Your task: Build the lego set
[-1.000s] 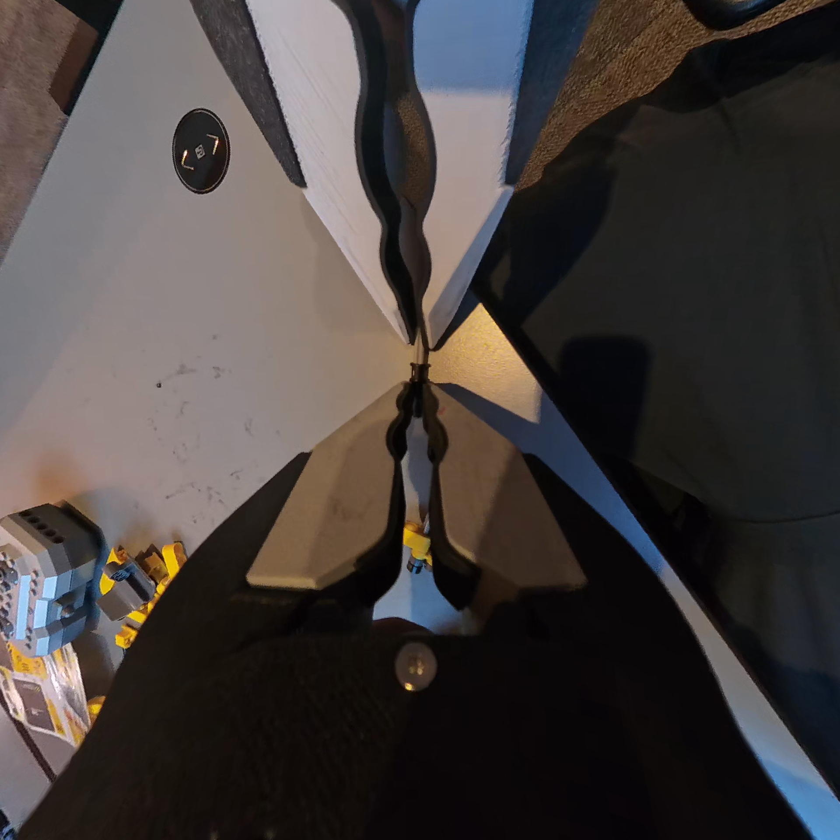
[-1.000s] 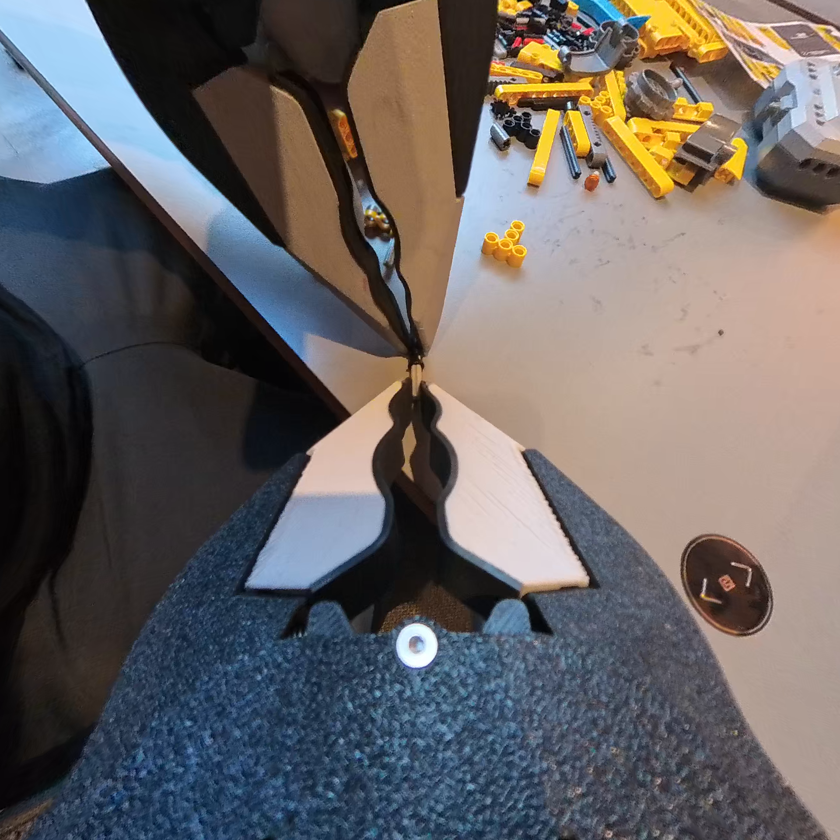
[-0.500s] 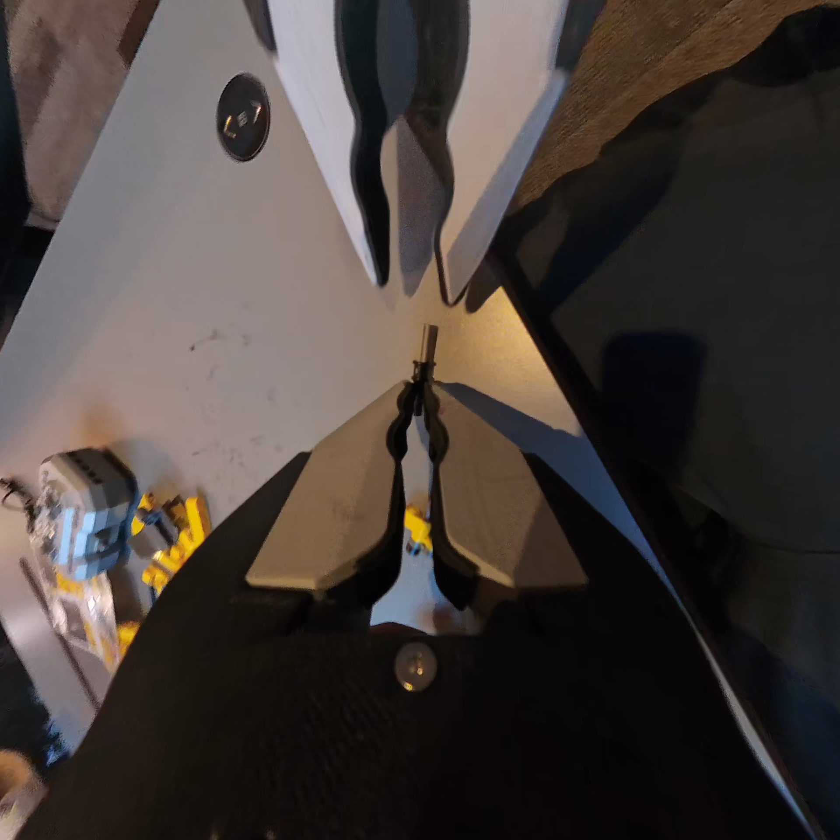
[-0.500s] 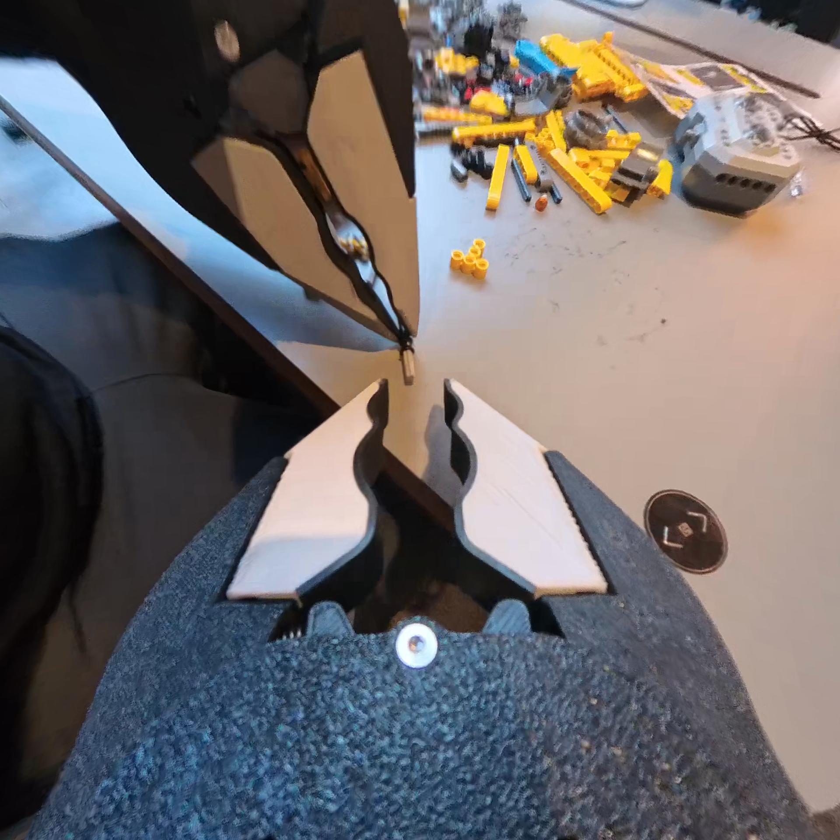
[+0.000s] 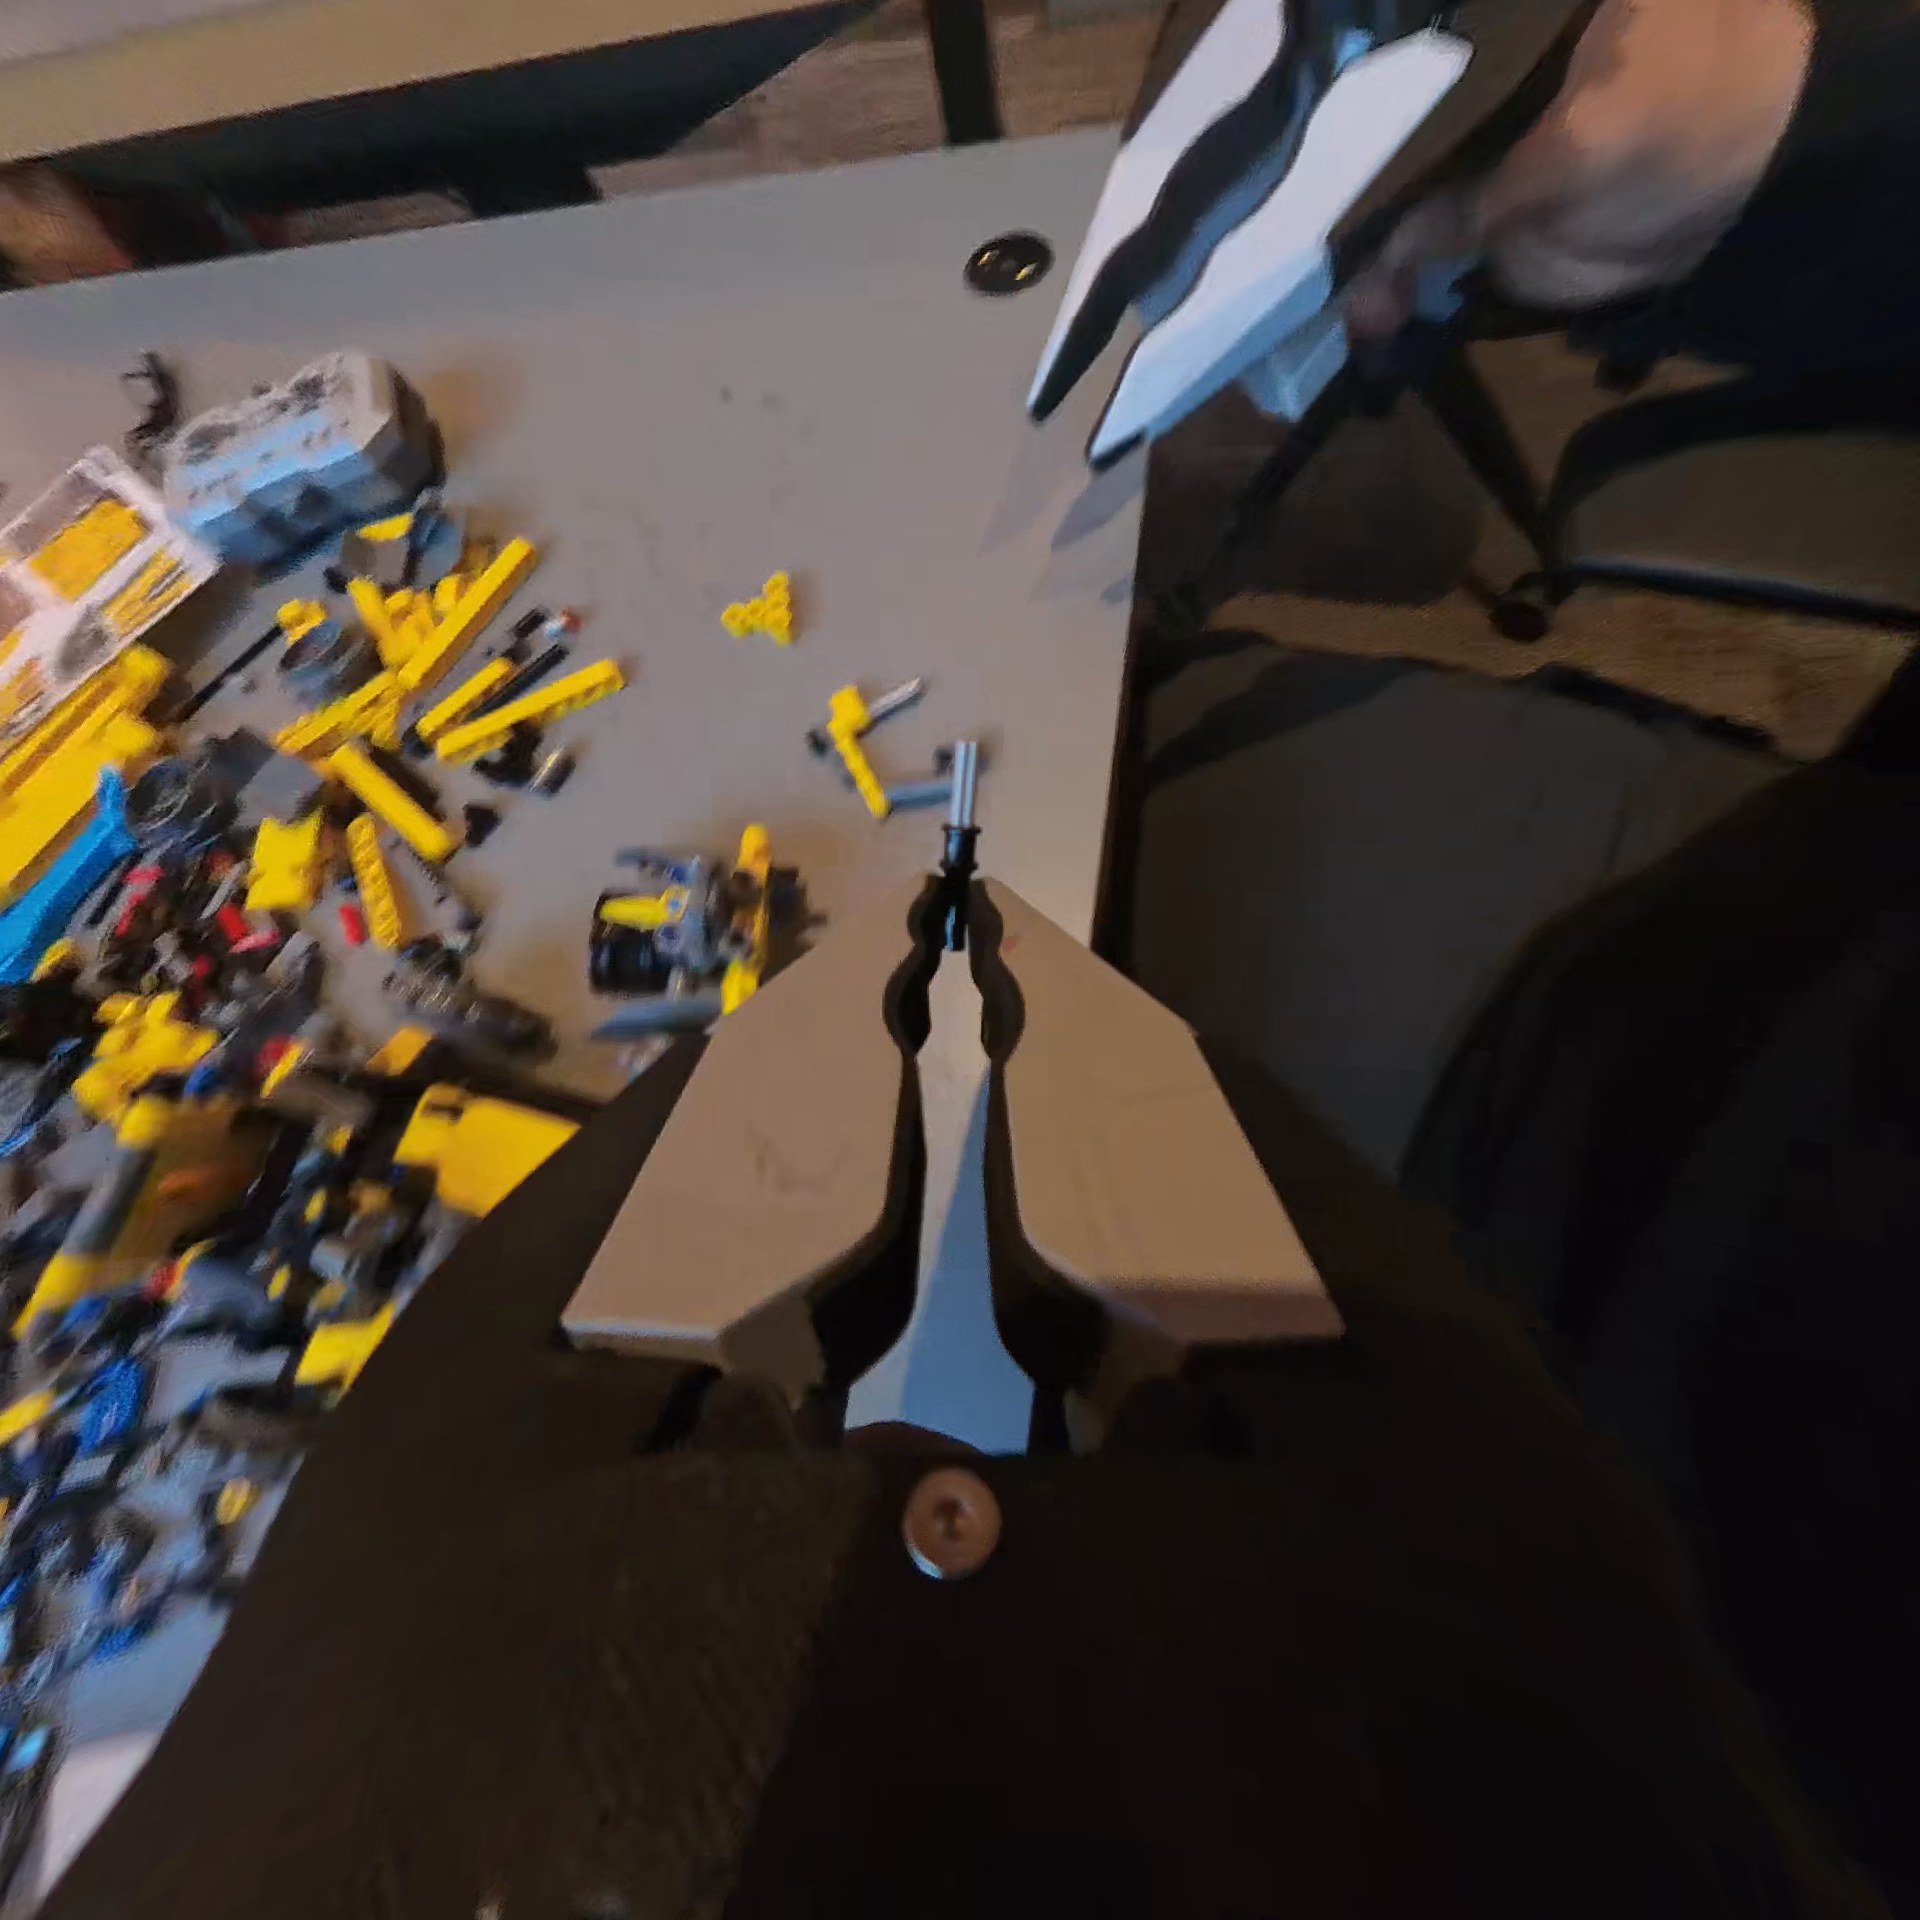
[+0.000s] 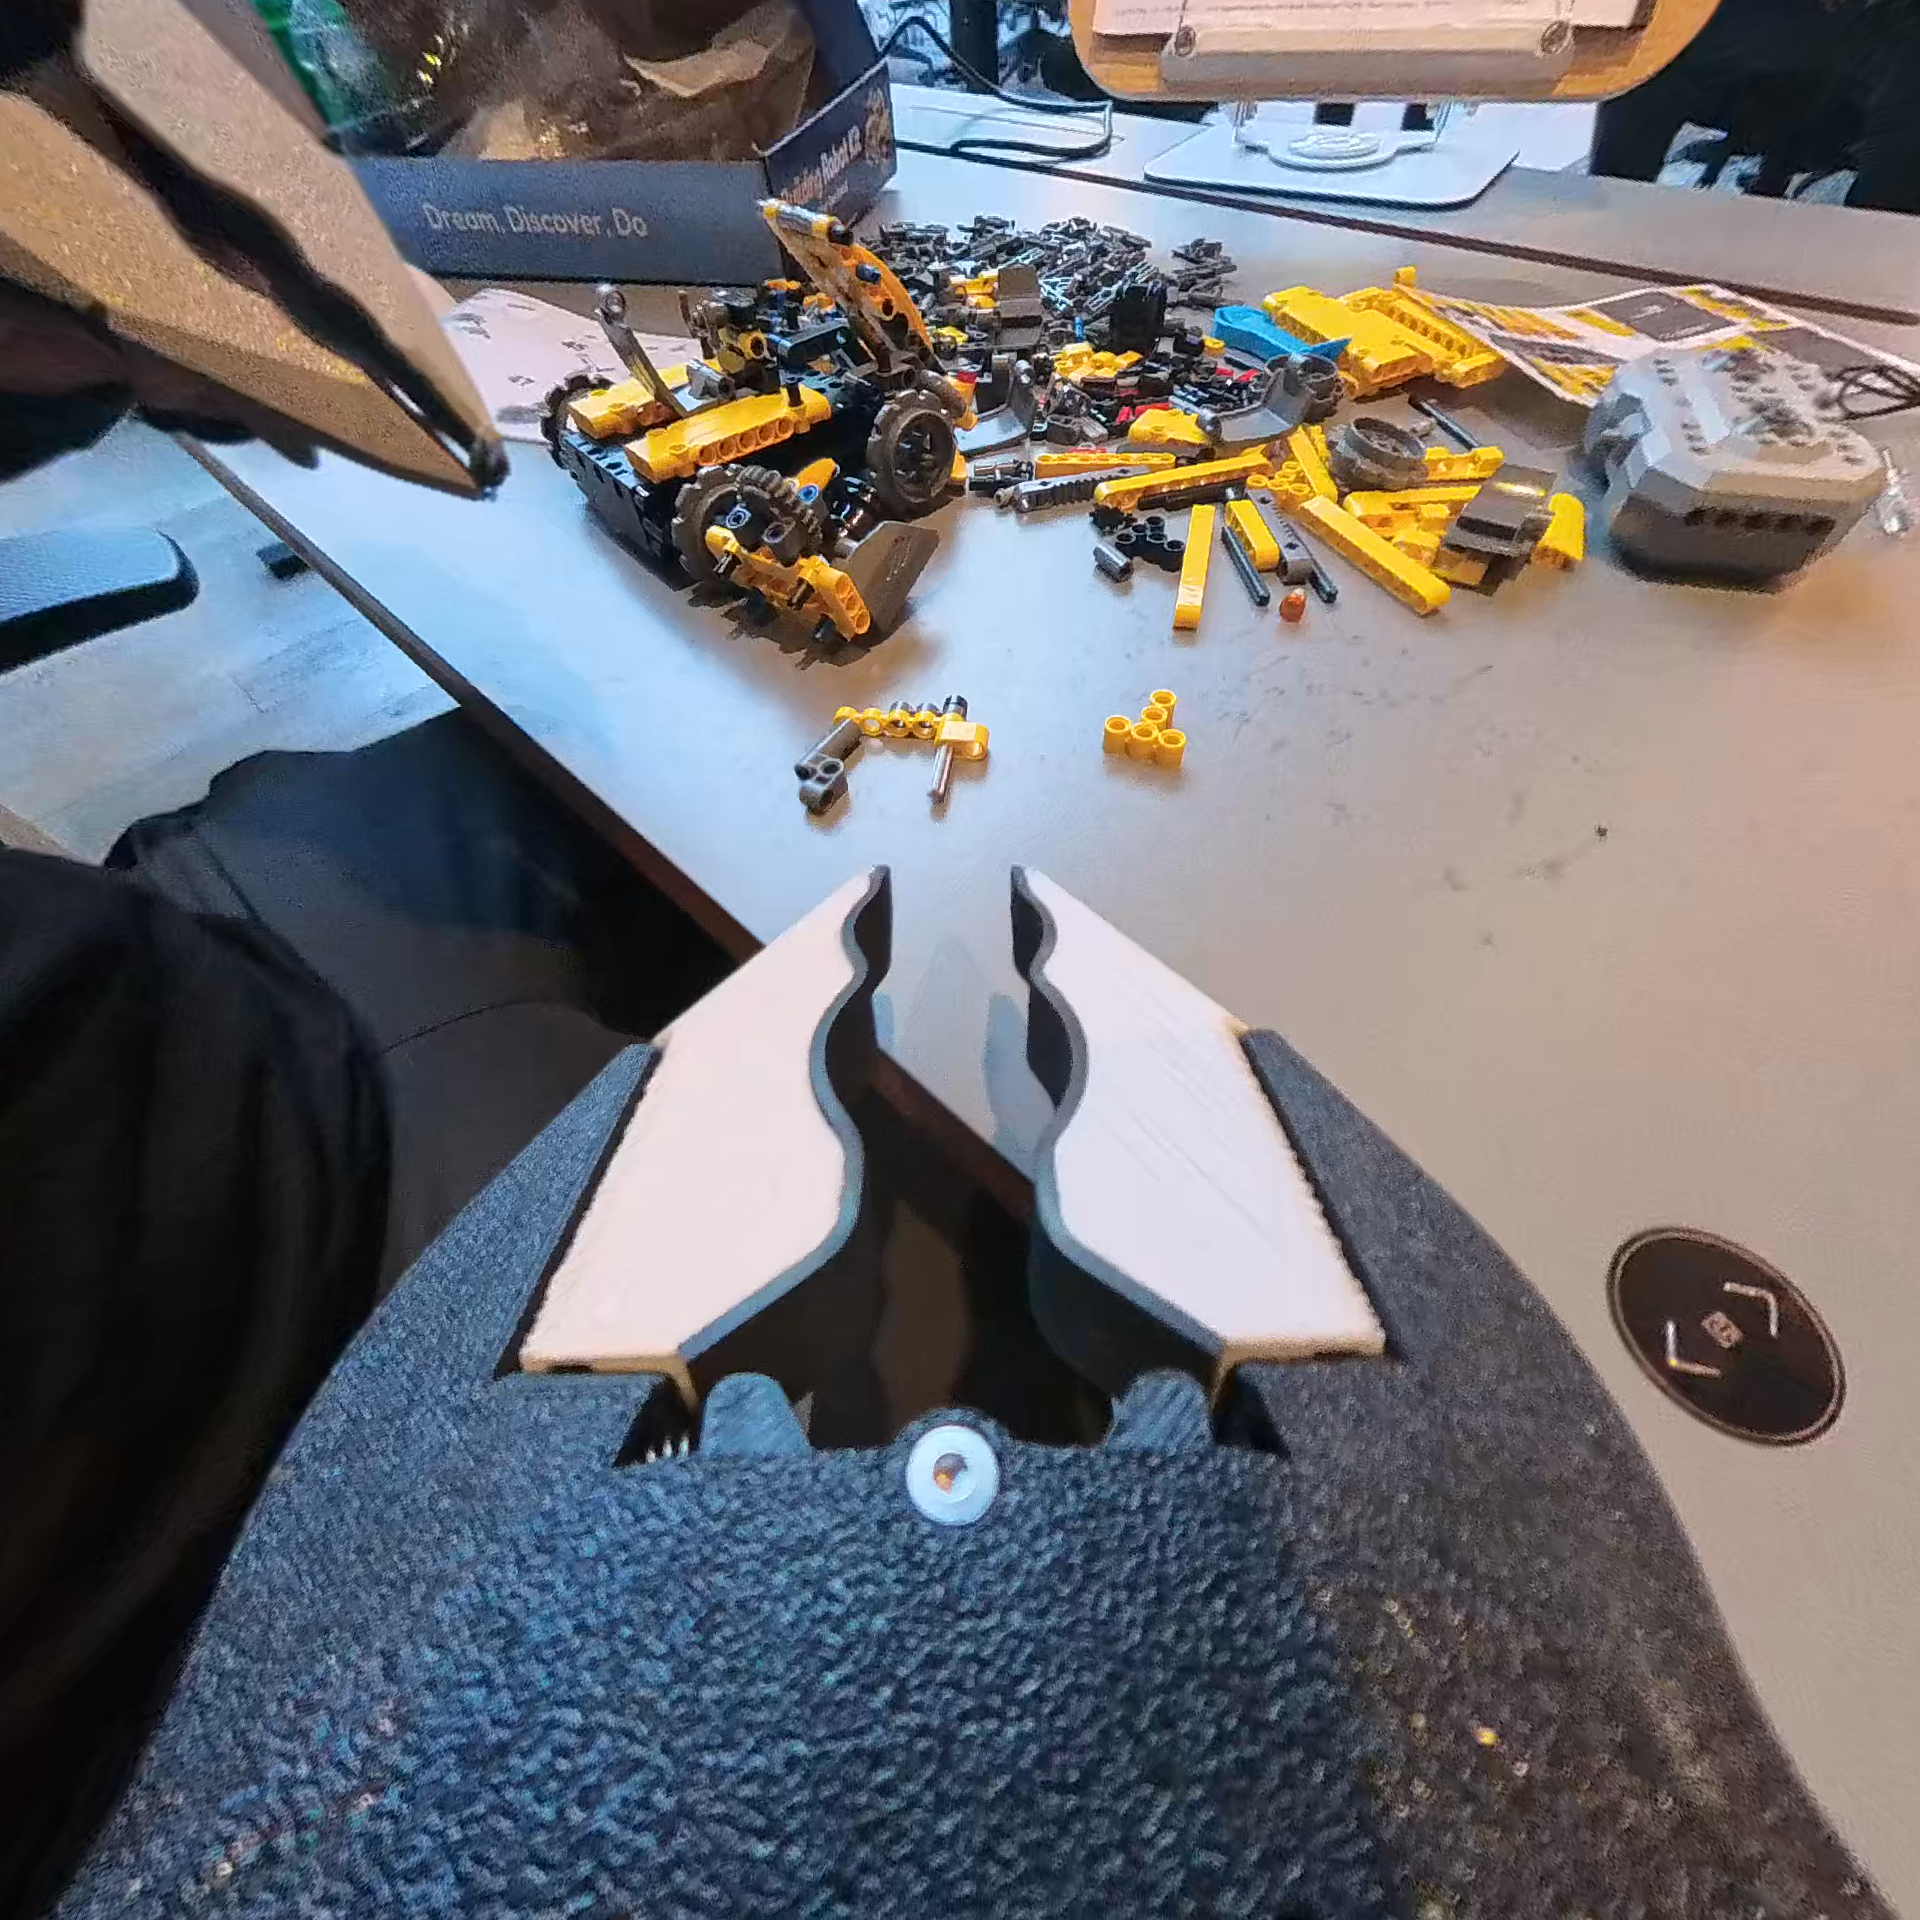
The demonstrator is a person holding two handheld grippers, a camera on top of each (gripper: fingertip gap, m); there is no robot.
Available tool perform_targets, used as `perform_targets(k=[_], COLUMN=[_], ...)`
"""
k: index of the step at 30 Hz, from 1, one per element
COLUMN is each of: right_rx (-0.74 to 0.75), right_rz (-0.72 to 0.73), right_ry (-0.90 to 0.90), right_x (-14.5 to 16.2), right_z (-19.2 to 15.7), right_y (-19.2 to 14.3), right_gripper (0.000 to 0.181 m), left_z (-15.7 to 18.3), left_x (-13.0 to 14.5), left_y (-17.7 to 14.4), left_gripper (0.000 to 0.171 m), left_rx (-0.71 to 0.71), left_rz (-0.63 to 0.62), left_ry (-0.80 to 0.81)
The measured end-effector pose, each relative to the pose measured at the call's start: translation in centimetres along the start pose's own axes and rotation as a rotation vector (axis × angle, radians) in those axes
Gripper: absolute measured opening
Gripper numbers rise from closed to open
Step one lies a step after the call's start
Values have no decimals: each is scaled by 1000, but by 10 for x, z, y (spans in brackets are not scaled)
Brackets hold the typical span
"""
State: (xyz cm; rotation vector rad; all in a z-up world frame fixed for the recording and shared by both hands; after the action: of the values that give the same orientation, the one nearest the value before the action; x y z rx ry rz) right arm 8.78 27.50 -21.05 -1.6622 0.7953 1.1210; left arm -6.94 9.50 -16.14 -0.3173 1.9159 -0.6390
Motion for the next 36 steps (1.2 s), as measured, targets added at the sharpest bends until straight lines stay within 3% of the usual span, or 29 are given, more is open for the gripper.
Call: perform_targets(k=[5, 13, 23, 36], right_rx=[27, 128, 173, 86], right_rz=[43, 207, 130, -10], right_ry=[44, 147, 113, 115], right_x=[-11, -37, -51, -47], right_z=[11, 34, 55, 58], right_y=[7, 20, 49, 73], right_gripper=[24, 24, 24, 26], left_z=[-6, -14, -21, -26], left_x=[35, 63, 65, 64], left_y=[-13, -10, -23, -26], left_gripper=[2, 2, 2, 3], left_rx=[-86, -108, -124, -158], left_rz=[54, 174, 273, 304], left_ry=[-41, -47, -92, -98])
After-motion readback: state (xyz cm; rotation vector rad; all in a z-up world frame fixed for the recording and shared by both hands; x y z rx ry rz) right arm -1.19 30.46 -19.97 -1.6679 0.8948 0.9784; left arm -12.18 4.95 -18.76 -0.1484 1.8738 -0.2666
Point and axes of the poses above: each gripper's, where its closed fingertips meet, y out along the fingers, x out of its underside, z = x × y across the jaws, the point moved 7 cm from there along -y, back along the fingers, and after that the axes turned 11 degrees about -x, right-handed, at the moved point
